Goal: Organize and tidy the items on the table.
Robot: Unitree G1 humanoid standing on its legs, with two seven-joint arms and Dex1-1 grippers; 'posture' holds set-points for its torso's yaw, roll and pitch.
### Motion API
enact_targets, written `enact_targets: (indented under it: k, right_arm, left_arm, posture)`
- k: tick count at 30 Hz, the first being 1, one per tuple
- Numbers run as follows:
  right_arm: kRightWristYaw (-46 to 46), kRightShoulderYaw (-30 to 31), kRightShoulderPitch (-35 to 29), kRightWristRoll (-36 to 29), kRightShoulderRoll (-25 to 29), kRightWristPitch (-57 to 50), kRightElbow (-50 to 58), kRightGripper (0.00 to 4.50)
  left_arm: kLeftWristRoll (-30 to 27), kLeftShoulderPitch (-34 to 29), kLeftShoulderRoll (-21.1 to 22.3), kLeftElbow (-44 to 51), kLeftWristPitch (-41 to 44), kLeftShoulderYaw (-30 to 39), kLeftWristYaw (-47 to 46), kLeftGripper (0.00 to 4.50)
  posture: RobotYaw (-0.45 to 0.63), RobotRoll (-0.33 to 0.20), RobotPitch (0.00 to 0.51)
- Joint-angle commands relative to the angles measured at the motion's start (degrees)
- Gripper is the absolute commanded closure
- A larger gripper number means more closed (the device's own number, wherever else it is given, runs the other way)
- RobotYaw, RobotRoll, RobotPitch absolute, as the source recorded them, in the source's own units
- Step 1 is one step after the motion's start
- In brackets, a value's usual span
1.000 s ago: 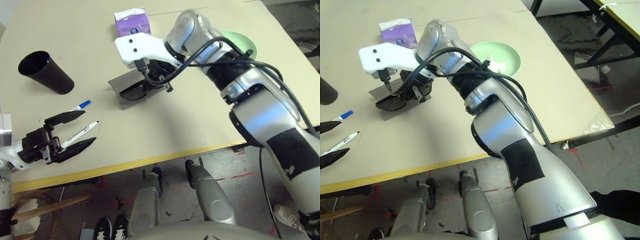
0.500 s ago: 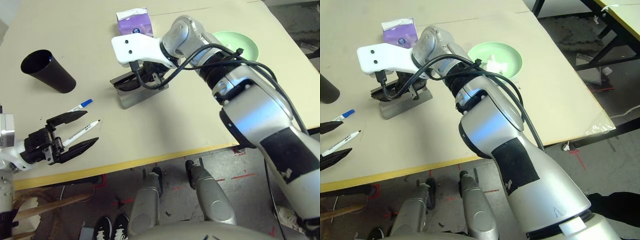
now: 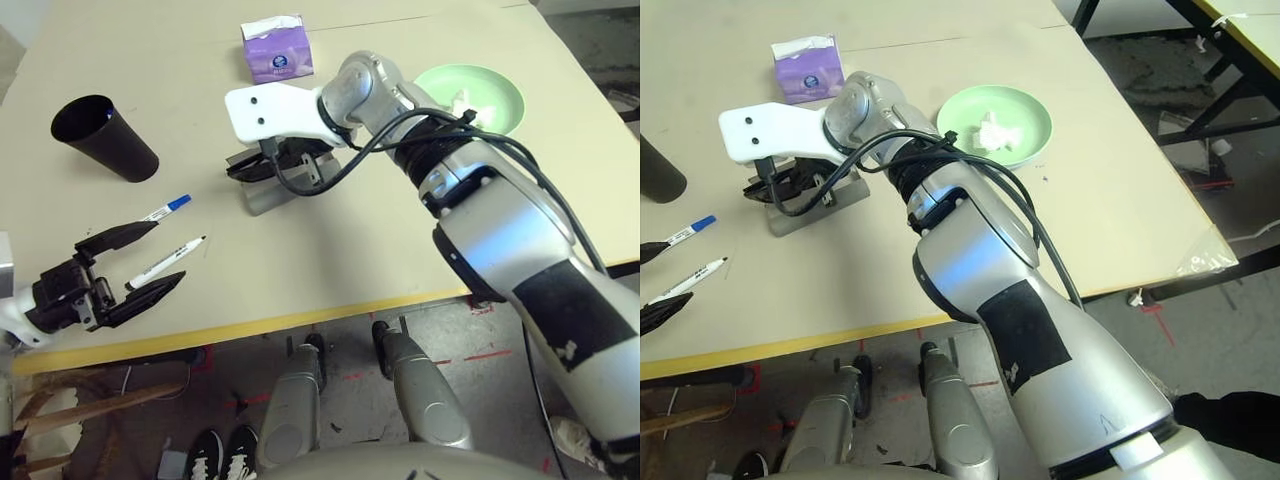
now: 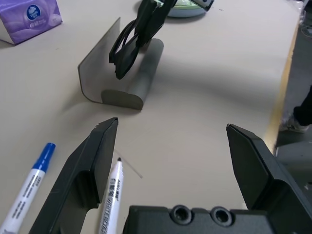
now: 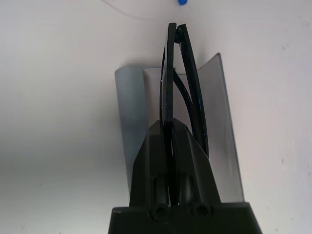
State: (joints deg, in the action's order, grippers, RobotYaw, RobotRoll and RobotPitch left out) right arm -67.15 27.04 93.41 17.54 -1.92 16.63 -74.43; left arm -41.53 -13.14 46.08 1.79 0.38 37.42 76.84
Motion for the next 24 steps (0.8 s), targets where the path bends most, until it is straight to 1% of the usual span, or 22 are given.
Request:
enact_targets:
  k: [1,3,6,8,12,13,14,16,24]
  right_arm:
    - [-0.7,-0.9,-0.7,0.8,-1.2,1.1,0.1,4.49]
    - [-0.5,-0.8,-1.1,1.2,-1.3,1.5,0.0,4.49]
    - [0.9,-0.7,-1.6,2.0,-1.5,2.3,-0.1,3.71]
    - [1.4,-0.8,-1.8,2.4,-1.5,2.7,-0.1,2.92]
    - [2.2,-1.1,-1.9,2.9,-1.5,3.3,-0.2,1.51]
    - [2.5,-1.1,-1.9,3.1,-1.4,3.5,-0.2,1.21]
    - [2.7,-1.2,-1.8,3.2,-1.3,3.6,-0.2,0.75]
    - [3.1,-1.4,-1.7,3.4,-1.2,3.9,-0.3,0.06]
    - [3.6,-2.1,-1.7,3.4,-0.7,5.3,-0.1,0.02]
  left_arm:
    - [-0.2,-1.6,-0.8,1.0,-0.2,1.3,0.0,0.00]
    - [-0.3,-2.0,-0.9,1.4,-0.1,1.4,-0.1,0.00]
    - [-0.6,-2.4,-1.0,1.6,0.0,1.7,-0.1,0.00]
    - [-0.8,-2.6,-1.1,1.9,0.2,1.8,-0.3,0.00]
    - [-1.1,-2.8,-1.2,2.2,0.3,1.8,-0.5,0.00]
    - [-1.0,-2.8,-1.3,2.2,0.3,1.8,-0.6,0.00]
    - [-1.0,-2.7,-1.4,2.2,0.3,1.7,-0.6,0.00]
    - [-0.9,-2.4,-1.5,2.2,0.2,1.3,-0.7,0.00]
    - [-0.7,-0.9,-1.6,1.9,0.4,0.1,-0.9,0.00]
  posture:
    - [-0.02,0.000,0.320]
    - [-0.02,0.000,0.322]
    - [-0.01,0.000,0.324]
    - [-0.01,0.000,0.324]
    - [-0.02,0.000,0.323]
    - [-0.02,0.000,0.322]
    - [-0.02,0.000,0.322]
    - [-0.02,0.000,0.320]
    - [-0.04,0.000,0.319]
